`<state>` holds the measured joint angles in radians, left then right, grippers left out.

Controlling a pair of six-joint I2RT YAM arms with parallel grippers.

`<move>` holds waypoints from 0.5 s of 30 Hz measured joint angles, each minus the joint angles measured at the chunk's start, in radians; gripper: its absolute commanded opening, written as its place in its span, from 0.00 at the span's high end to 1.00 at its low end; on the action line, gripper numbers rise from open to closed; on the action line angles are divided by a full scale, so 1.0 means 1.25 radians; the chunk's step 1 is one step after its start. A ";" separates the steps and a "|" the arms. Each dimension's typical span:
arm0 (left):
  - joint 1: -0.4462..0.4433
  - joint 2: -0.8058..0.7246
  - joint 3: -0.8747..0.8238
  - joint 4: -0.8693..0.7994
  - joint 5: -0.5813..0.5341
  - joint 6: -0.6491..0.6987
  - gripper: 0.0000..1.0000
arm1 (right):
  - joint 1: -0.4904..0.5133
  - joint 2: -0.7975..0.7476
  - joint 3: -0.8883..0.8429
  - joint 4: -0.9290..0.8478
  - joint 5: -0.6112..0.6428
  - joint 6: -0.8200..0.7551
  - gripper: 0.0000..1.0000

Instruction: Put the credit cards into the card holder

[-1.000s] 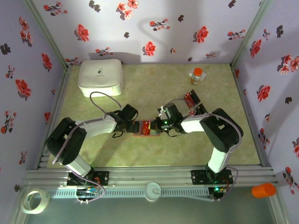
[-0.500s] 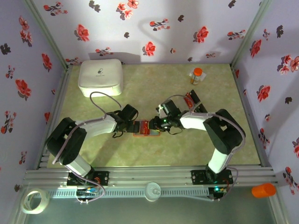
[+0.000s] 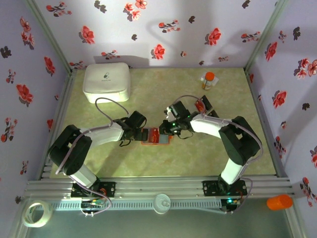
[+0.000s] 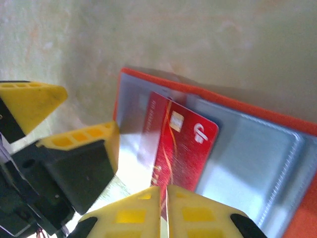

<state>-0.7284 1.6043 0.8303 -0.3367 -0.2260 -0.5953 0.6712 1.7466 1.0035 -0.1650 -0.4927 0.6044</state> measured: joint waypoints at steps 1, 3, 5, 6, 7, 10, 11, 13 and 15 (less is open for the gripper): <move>0.000 0.000 0.000 0.000 0.000 0.000 0.00 | 0.002 0.007 0.005 0.000 0.000 0.000 0.89; 0.000 0.000 0.000 0.000 0.000 0.000 0.00 | 0.006 0.025 0.012 -0.002 0.003 -0.002 0.91; 0.000 0.000 0.000 0.000 0.000 0.000 0.00 | 0.009 0.038 0.015 -0.009 0.006 -0.003 0.92; 0.000 0.000 0.000 0.000 0.000 0.000 0.00 | 0.012 0.045 0.017 -0.015 0.010 -0.003 0.93; 0.000 0.000 0.000 0.000 0.000 0.000 0.00 | 0.013 0.051 0.019 -0.020 0.015 -0.004 0.94; 0.000 0.000 0.000 0.000 0.000 0.000 0.00 | 0.021 0.076 0.031 -0.034 0.027 -0.009 0.95; 0.000 0.000 0.000 0.000 0.000 0.000 0.00 | 0.024 0.083 0.036 -0.037 0.031 -0.009 0.95; 0.000 0.000 0.000 0.000 0.000 0.000 0.00 | 0.032 0.095 0.053 -0.042 0.034 -0.009 0.96; 0.000 0.000 0.000 0.000 0.000 0.000 0.00 | 0.044 0.110 0.076 -0.043 0.038 -0.009 0.97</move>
<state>-0.7284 1.6043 0.8303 -0.3363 -0.2260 -0.5953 0.7261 1.8847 1.0988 -0.2188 -0.4450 0.5938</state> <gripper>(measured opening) 0.998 0.063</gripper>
